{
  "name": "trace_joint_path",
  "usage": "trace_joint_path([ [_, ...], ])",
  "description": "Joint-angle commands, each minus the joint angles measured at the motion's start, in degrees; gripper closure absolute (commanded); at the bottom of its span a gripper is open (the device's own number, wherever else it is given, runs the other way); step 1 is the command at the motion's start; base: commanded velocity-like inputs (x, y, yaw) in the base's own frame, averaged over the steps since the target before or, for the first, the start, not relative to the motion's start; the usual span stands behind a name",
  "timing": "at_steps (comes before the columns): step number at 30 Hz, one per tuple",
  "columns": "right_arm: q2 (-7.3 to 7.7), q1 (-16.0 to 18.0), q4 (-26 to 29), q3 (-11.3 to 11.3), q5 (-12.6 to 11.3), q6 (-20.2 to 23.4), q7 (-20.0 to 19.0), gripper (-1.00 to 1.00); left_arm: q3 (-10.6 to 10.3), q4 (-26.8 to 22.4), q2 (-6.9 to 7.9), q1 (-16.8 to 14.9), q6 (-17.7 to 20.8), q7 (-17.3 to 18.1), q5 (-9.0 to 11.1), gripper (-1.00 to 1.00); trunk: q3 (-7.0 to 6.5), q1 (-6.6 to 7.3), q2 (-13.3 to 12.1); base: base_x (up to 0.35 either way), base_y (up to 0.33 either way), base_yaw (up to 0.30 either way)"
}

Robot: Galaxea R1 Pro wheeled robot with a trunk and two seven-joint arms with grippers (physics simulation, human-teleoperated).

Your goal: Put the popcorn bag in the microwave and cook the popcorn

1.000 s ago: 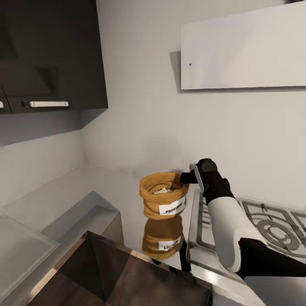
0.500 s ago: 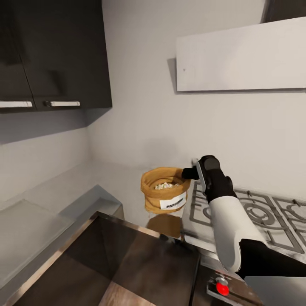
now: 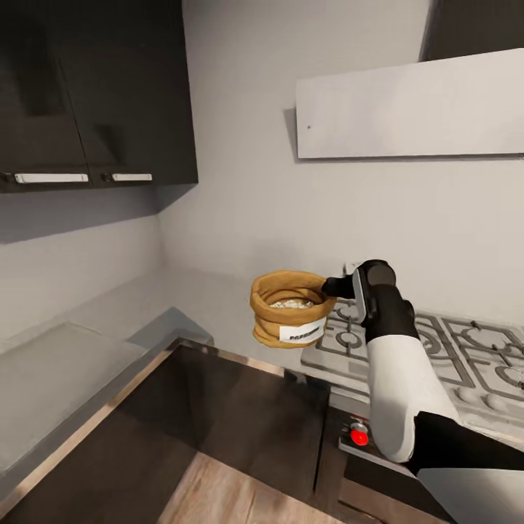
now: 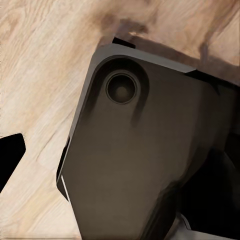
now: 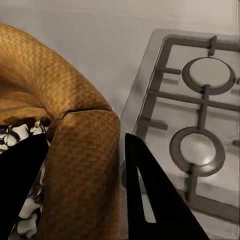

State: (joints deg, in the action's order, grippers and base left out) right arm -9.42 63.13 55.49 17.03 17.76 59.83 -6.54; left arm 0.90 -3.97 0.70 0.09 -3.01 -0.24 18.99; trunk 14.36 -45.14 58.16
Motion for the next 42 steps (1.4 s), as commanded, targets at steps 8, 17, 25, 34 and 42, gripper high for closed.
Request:
trace_joint_path([
  [8, 0.17, -1.21, -0.27, 0.29, 0.65, 0.17, -0.55, 1.0, 0.06, -0.07, -0.07, 0.0, -0.06, -0.02, 0.17, -1.0, 0.07, 0.03, 0.05, -0.346, 0.0, 0.0],
  [17, 0.19, -3.44, -0.29, 0.29, 1.0, 0.17, -0.4, 1.0, 0.06, -0.07, -0.06, 0.0, -0.06, -0.02, 0.17, -1.0, 0.07, 0.03, 0.05, -0.346, 0.0, 0.0],
  [25, 0.19, -3.54, -0.37, 0.29, 0.91, 0.17, -0.42, 1.0, 0.06, -0.07, -0.05, 0.0, -0.06, -0.02, 0.17, -1.0, 0.07, 0.03, 0.05, -0.346, 0.0, 0.0],
  [34, 0.19, -3.57, -1.07, 0.29, 1.11, 0.17, -0.44, 1.0, -0.01, -0.07, 0.0, 0.0, -0.06, -0.02, 0.17, -1.0, 0.07, 0.03, 0.05, -0.345, 0.0, 0.0],
  [42, 0.19, -3.57, -1.17, 0.29, 1.55, 0.17, -0.32, 1.0, 0.06, -0.07, 0.0, 0.0, -0.06, -0.02, 0.17, -1.0, 0.07, 0.03, 0.05, -0.314, 0.0, 0.0],
])
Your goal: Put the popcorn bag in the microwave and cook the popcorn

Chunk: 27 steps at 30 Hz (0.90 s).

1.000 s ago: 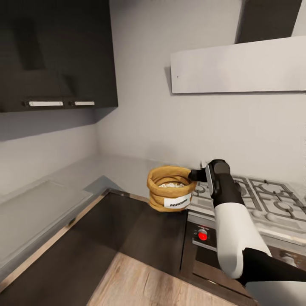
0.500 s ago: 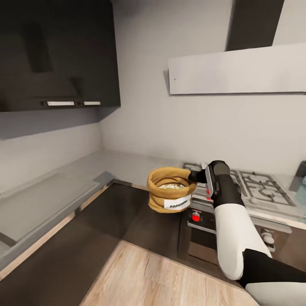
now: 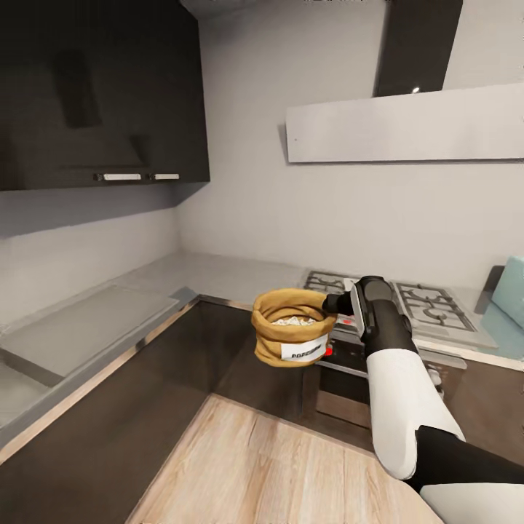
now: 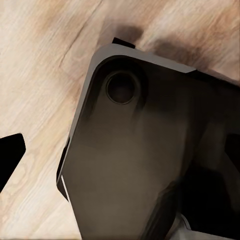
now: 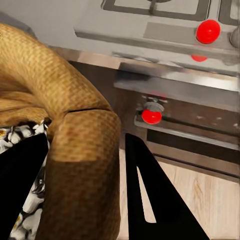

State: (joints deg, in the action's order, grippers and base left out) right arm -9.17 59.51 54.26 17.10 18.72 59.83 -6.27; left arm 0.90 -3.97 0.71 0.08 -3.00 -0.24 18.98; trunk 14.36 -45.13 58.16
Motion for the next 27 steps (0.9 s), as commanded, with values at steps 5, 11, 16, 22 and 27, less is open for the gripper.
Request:
trace_joint_path([
  [5, 0.04, 0.08, -0.22, 0.22, 0.52, 0.17, -0.59, 1.0, 0.07, -0.07, 0.0, 0.01, -0.07, -0.03, 0.18, -1.0, 0.07, 0.02, 0.05, -0.008, 0.0, 0.0],
  [11, 2.11, 0.04, -1.33, 0.14, 0.78, 0.17, -0.56, 1.0, 0.07, -0.07, 0.0, 0.01, -0.07, -0.03, 0.18, -1.0, 0.07, 0.02, 0.05, 0.0, 0.0, -0.194],
  [16, 2.22, 0.05, -1.36, 0.18, 0.54, 0.17, -0.53, 1.0, 0.07, -0.07, 0.0, 0.01, -0.07, -0.03, 0.18, -1.0, 0.07, 0.02, 0.05, 0.0, 0.0, -0.288],
  [22, 2.22, 0.06, -1.35, 0.22, 0.42, 0.17, -0.59, 1.0, 0.07, -0.07, 0.0, 0.01, -0.07, -0.03, 0.15, -1.0, 0.07, 0.02, 0.05, 0.0, 0.0, -0.29],
  [27, 2.22, 0.07, -1.35, 0.22, 0.48, 0.17, -0.51, 1.0, 0.07, -0.07, -0.01, 0.03, -0.07, -0.03, 0.09, -1.0, 0.07, 0.02, 0.05, 0.0, 0.0, -0.29],
])
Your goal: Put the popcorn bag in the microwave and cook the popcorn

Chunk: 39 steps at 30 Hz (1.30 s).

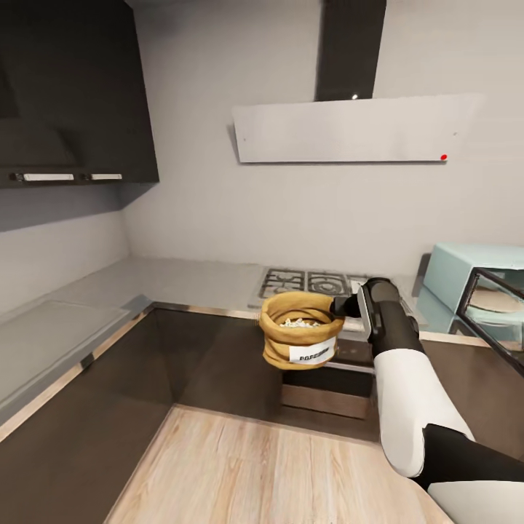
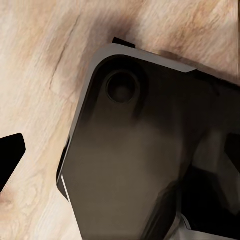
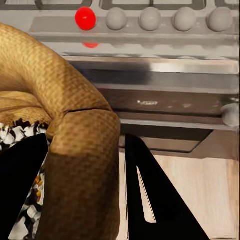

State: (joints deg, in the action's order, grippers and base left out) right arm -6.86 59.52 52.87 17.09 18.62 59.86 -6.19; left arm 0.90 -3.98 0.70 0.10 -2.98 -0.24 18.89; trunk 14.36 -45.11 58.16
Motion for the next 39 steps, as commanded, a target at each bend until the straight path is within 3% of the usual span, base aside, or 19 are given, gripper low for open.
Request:
trace_joint_path([
  [1, -0.08, 0.06, 0.04, 0.22, 0.64, 0.14, -0.58, 1.0, 0.06, -0.06, -0.01, 0.0, -0.09, -0.02, 0.19, -1.0, 0.07, -0.01, 0.05, 0.0, 0.0, -0.29],
  [39, 0.27, 0.05, 0.13, 0.21, 0.98, 0.14, -0.67, 1.0, -0.03, -0.06, -0.08, -0.01, -0.09, -0.02, 0.1, -1.0, -0.27, -0.01, 0.05, 0.0, 0.0, -0.273],
])
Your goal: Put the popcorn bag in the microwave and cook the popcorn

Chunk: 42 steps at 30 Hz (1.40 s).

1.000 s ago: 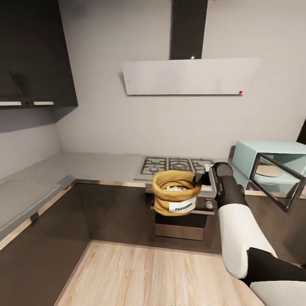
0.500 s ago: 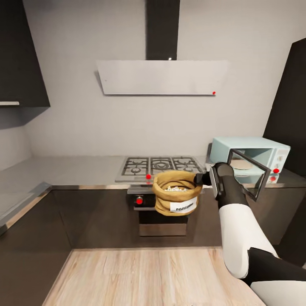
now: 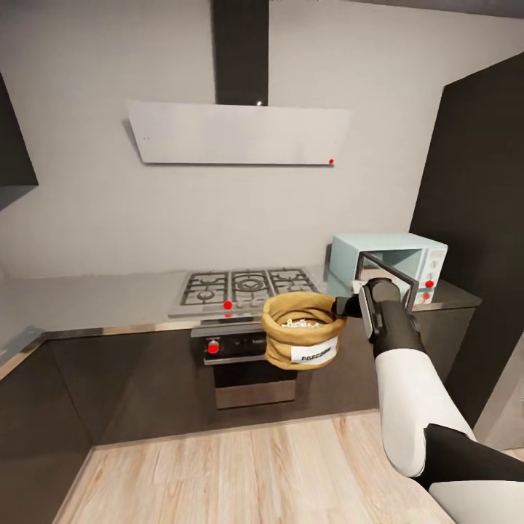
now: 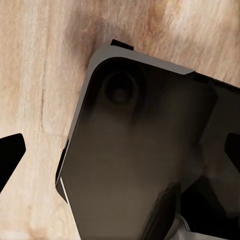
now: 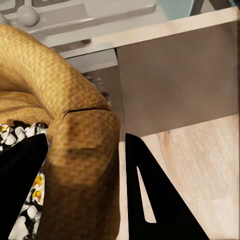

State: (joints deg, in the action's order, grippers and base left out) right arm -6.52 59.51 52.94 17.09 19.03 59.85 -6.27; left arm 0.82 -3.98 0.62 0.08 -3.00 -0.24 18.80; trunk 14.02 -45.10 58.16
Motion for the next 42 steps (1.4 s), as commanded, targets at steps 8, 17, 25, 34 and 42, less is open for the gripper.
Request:
trace_joint_path([
  [8, -0.07, 0.06, 0.05, 0.18, 0.57, 0.15, -0.64, 1.0, 0.02, -0.06, 0.0, 0.01, -0.08, -0.02, 0.19, -1.0, 0.05, -0.01, 0.05, 0.0, 0.0, -0.017],
  [17, -0.07, 0.05, 0.17, 0.22, 0.64, 0.15, -0.67, 1.0, 0.0, -0.06, 0.0, 0.01, -0.08, -0.02, 0.19, -1.0, 0.05, -0.01, 0.05, 0.0, 0.0, 0.0],
  [25, -0.07, 0.06, 0.23, 0.14, 0.66, 0.15, -0.67, 1.0, -0.04, -0.06, -0.12, 0.02, -0.08, -0.02, -0.02, -1.0, 0.05, -0.01, 0.05, -0.063, 0.0, 0.0],
  [34, -0.09, 0.03, 0.02, 0.14, 0.23, 0.15, -0.5, 1.0, -0.12, -0.06, -0.25, 0.01, -0.08, -0.02, -0.25, -1.0, 0.05, -0.01, 0.05, -0.342, 0.0, 0.0],
  [42, 1.21, 0.06, -0.12, 0.14, 0.03, 0.15, -0.41, 1.0, -0.21, -0.06, -0.18, 0.01, -0.08, -0.02, -0.32, -1.0, 0.05, -0.01, 0.05, -0.343, 0.0, -0.057],
])
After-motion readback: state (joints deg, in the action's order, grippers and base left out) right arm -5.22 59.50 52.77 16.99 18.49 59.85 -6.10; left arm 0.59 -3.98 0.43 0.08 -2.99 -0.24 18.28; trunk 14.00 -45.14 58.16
